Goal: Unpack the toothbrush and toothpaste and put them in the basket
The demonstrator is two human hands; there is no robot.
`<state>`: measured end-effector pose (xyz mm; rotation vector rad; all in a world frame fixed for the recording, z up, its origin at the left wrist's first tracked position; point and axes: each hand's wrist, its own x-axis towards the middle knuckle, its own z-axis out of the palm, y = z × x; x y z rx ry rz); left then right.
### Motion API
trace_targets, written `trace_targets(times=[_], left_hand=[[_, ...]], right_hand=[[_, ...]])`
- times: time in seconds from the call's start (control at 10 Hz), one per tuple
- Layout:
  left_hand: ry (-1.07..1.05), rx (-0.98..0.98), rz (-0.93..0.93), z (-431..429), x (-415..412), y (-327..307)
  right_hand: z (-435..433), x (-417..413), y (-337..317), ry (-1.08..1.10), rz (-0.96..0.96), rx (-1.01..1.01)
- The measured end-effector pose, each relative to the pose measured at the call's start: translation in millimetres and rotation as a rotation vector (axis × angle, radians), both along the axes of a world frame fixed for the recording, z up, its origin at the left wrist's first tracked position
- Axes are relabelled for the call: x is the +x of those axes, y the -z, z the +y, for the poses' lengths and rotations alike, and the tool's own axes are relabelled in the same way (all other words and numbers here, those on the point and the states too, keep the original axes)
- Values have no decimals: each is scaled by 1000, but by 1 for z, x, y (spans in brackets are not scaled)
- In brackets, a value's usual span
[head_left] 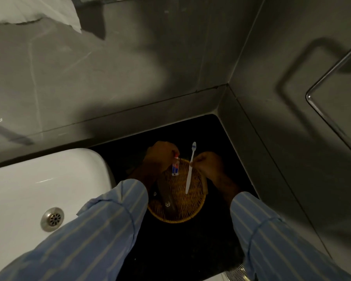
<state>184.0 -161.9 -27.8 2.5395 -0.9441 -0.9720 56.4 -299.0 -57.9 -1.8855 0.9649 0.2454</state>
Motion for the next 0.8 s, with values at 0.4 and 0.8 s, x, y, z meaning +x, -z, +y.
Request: trace_targets(times=[0.4,0.8], left_hand=[[42,6,-51,4,-2,16],[26,-204,-210,21,-19,-7]], right_hand=[[0,-5,3,34,-42,56],[-4,-17,-39,227,-236,138]])
